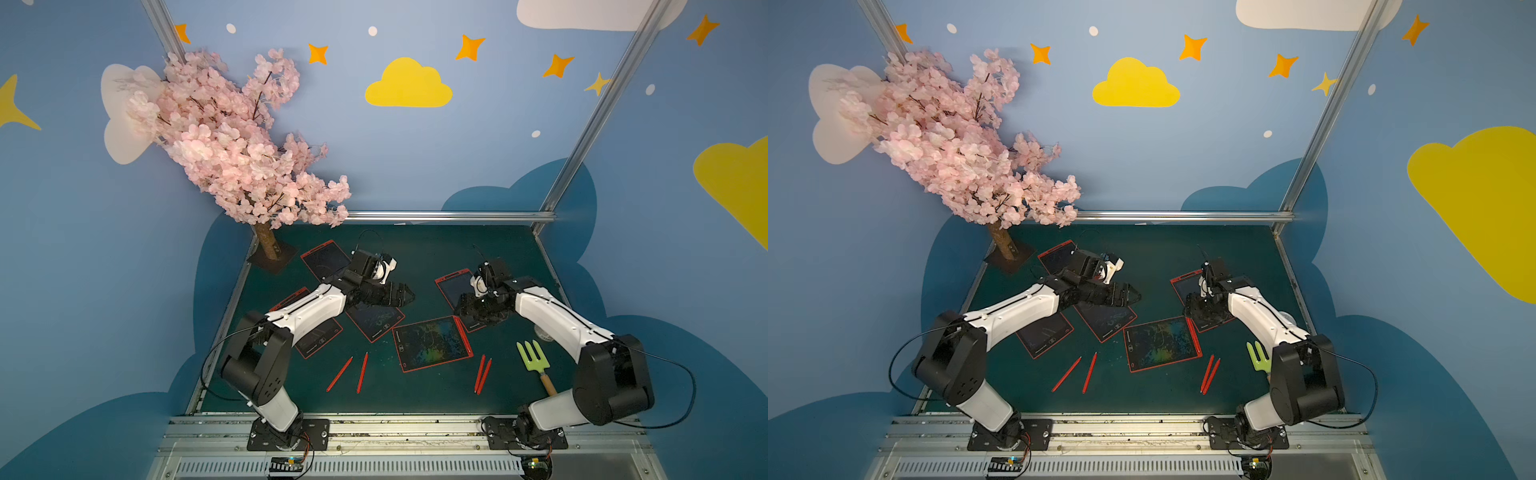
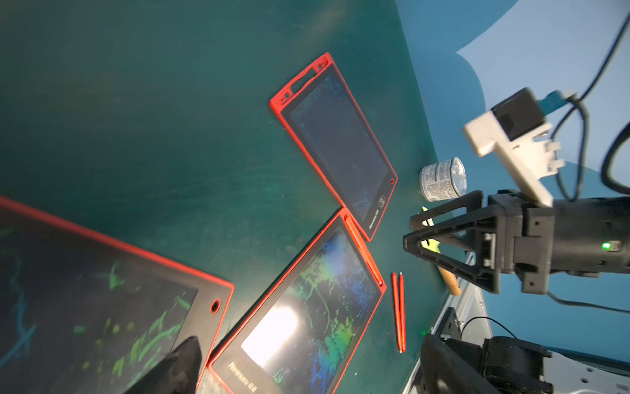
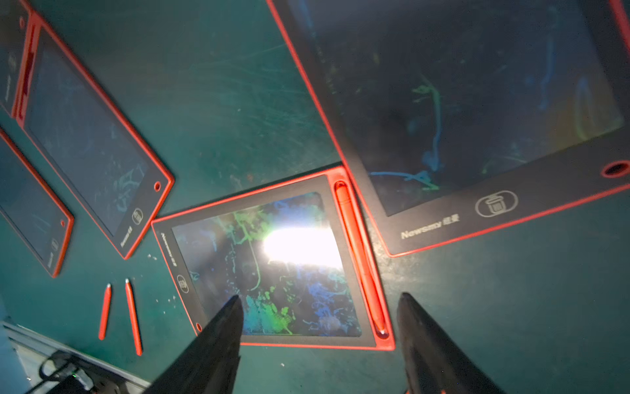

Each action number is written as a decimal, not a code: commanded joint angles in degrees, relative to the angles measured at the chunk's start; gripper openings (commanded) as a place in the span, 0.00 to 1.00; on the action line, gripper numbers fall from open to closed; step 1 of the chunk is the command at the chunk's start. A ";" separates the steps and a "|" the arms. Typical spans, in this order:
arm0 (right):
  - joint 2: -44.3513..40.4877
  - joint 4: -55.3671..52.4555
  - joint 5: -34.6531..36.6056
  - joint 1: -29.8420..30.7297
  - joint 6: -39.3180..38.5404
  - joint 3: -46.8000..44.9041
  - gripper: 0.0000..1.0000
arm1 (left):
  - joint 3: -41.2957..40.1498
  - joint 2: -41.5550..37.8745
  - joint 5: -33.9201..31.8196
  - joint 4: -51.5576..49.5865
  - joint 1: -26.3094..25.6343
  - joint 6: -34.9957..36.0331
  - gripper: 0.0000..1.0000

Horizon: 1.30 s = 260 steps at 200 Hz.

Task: Place the stylus back onto the writing tablet
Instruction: Move the writing tablet to the center of the board.

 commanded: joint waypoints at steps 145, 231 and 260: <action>6.91 3.76 -5.59 -21.58 -0.96 0.34 0.97 | 13.93 17.95 4.12 5.26 -4.95 -11.76 0.99; 13.00 7.34 -12.25 -26.47 -1.64 1.93 0.97 | 19.73 26.29 2.65 9.58 -7.91 -19.77 0.99; 16.26 6.61 -13.20 -27.49 -2.06 4.22 0.97 | 21.55 29.03 2.99 11.35 -8.25 -22.41 0.99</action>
